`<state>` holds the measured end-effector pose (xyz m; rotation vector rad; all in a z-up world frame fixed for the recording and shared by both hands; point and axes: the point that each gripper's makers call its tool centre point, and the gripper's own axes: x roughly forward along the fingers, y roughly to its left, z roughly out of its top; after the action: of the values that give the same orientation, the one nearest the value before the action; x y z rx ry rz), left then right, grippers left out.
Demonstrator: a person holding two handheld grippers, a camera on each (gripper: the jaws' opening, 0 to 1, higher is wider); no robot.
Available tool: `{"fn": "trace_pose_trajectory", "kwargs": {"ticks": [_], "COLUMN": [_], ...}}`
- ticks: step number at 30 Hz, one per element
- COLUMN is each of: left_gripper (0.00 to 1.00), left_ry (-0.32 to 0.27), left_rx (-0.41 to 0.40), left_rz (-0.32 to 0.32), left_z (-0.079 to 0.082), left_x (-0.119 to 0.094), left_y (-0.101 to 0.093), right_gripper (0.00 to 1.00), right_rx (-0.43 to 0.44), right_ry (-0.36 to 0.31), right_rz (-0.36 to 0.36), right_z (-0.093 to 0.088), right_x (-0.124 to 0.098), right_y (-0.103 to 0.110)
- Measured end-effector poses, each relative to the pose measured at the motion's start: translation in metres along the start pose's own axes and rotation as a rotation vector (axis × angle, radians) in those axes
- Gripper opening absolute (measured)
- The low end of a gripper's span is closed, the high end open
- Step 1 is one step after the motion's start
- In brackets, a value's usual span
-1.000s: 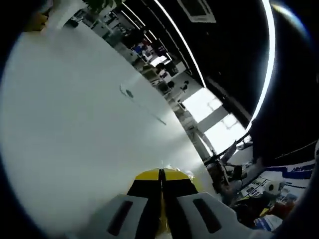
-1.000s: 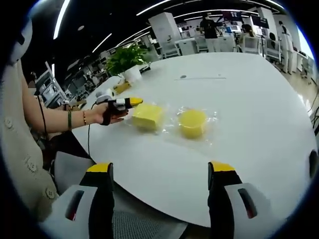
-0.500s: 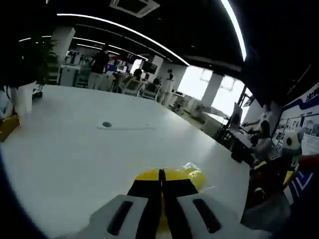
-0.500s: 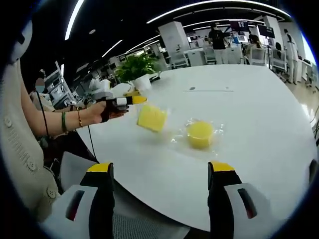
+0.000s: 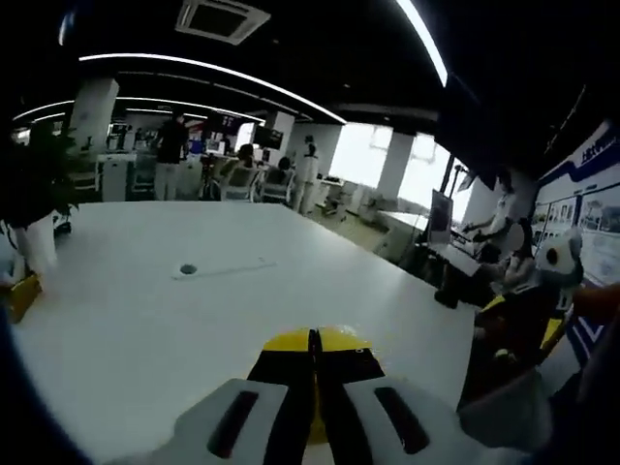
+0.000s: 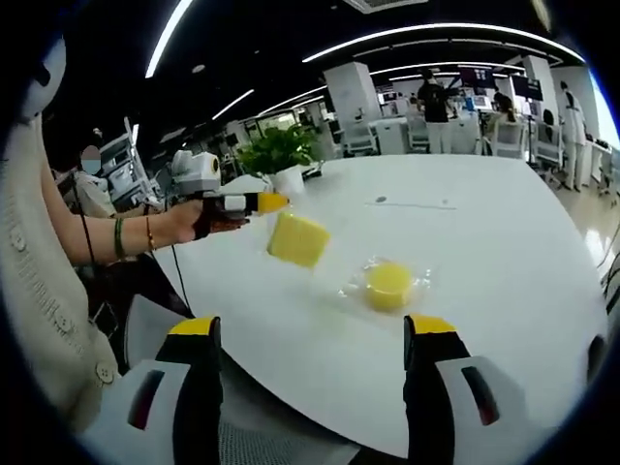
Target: Compare the silicone blocks by pressing each to a similar depth, holding the contact briefly, and releasing to observe deformation and rebound differences across the visible hardness samples.
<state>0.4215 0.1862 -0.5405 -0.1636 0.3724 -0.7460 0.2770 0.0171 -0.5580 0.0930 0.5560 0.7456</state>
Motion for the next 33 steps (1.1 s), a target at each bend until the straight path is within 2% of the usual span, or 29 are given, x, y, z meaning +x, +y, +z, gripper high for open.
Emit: {"fn": "trace_pose_trajectory", "kwargs": {"ticks": [6, 8, 13, 16, 18, 22, 27, 33], "left_gripper": [0.0, 0.0, 0.0, 0.0, 0.0, 0.0, 0.0, 0.0], "left_ry": [-0.03, -0.033, -0.026, -0.014, -0.015, -0.01, -0.009, -0.011], "left_rx": [0.061, 0.057, 0.129, 0.145, 0.162, 0.178, 0.19, 0.213], "left_rz": [-0.019, -0.034, -0.087, -0.12, -0.127, -0.15, -0.171, -0.193], "left_z": [0.02, 0.024, 0.031, 0.033, 0.035, 0.038, 0.039, 0.043], "left_x": [-0.016, -0.02, -0.027, -0.03, -0.032, -0.035, -0.036, -0.036], "left_y": [-0.021, -0.028, -0.05, -0.063, -0.067, -0.076, -0.087, -0.095], "right_gripper": [0.71, 0.71, 0.7, 0.72, 0.73, 0.72, 0.71, 0.7], "right_rx": [-0.052, -0.072, -0.134, -0.18, -0.241, -0.311, -0.409, -0.527], "right_ry": [-0.018, -0.018, -0.012, -0.01, 0.004, 0.019, 0.06, 0.138], "right_rz": [0.031, 0.045, 0.093, 0.133, 0.168, 0.204, 0.284, 0.402], "right_z": [0.012, 0.016, 0.029, 0.04, 0.05, 0.066, 0.085, 0.093], "right_x": [-0.002, -0.002, 0.001, 0.005, 0.009, 0.015, 0.031, 0.055], "right_y": [0.005, 0.007, 0.011, 0.014, 0.016, 0.017, 0.023, 0.038]}}
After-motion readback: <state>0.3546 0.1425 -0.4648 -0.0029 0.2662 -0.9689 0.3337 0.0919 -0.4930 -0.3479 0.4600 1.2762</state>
